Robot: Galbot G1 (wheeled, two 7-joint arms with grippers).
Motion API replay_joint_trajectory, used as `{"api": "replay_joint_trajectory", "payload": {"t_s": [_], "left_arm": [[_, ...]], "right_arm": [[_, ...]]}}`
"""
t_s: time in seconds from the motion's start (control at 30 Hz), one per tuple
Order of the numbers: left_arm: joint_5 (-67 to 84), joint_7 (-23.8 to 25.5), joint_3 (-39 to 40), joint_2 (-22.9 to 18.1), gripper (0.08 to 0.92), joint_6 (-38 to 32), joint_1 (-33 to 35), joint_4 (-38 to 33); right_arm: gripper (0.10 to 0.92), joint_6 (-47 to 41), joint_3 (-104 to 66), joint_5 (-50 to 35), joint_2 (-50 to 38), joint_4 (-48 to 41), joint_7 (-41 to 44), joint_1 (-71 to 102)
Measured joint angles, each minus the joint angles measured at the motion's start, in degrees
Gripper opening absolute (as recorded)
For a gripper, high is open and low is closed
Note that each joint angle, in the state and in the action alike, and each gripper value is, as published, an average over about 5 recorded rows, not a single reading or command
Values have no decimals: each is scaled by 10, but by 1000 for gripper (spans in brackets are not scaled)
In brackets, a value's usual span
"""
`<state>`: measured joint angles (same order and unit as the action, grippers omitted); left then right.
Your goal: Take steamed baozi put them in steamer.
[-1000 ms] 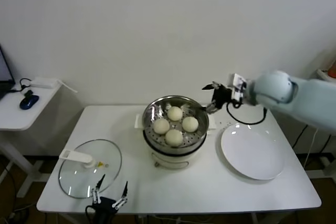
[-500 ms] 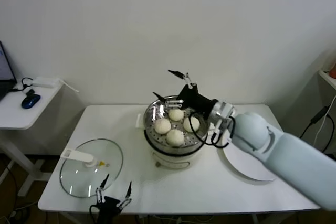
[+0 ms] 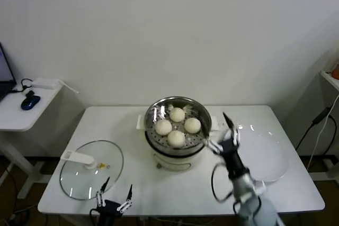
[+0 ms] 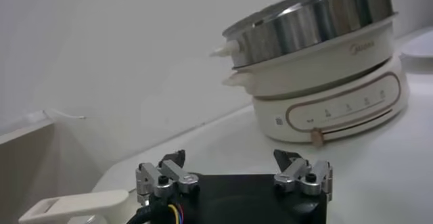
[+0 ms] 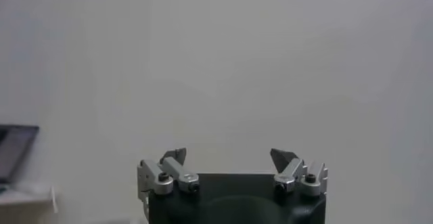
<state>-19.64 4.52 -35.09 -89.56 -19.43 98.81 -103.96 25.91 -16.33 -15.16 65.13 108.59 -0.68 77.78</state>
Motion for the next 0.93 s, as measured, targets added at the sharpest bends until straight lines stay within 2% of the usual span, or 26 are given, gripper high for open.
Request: {"api": "replay_joint_trajectory", "payload": {"t_s": [0.33, 0.93], "left_arm": [[10, -7, 1, 1, 823, -1, 8, -5], [21, -8, 1, 0, 823, -7, 13, -8]], "right_arm": [[823, 102, -50, 32, 64, -37, -20, 221], [823, 153, -74, 48, 98, -48, -26, 315]]}}
